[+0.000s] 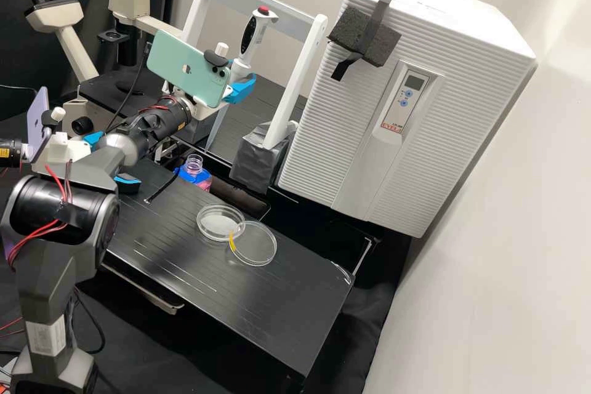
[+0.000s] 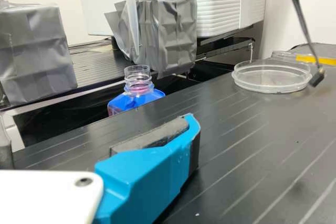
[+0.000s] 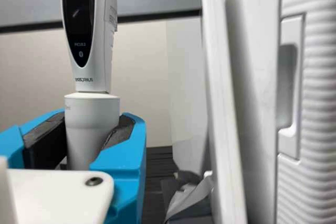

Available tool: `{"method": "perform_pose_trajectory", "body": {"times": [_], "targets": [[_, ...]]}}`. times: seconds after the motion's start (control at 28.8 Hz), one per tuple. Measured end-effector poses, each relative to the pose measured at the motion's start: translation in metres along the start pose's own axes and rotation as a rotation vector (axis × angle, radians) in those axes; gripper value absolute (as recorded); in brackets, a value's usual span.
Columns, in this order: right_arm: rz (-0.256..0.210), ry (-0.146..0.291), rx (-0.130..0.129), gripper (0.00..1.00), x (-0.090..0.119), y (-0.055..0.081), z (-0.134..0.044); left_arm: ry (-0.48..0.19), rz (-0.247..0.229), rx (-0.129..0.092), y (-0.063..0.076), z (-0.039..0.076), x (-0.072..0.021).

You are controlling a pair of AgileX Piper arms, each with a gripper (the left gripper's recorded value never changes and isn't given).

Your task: Use the pipette

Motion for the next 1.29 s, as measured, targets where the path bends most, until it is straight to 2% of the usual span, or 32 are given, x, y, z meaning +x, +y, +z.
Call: {"method": "perform_pose_trajectory", "body": {"times": [0.17,0.45,0.83,1.08,1.29], "targets": [[0.013,0.008,0.005,0.00,-0.002,0.004,-0.003,0.000,0.000,0.000,0.000,0.000,0.0000],[0.002,0.015,0.012,0.00,-0.004,0.001,-0.006,0.009,0.003,-0.001,0.001,-0.003,-0.0002],[-0.027,0.019,0.001,0.00,-0.012,-0.006,-0.007,0.007,0.002,0.004,0.001,-0.004,0.0023],[-0.058,0.013,-0.009,0.00,-0.017,-0.015,-0.004,0.007,0.003,0.004,0.001,-0.004,0.0026],[-0.056,0.020,-0.012,0.00,-0.019,-0.016,-0.006,0.005,0.002,0.004,0.001,-0.004,0.0027]]}}
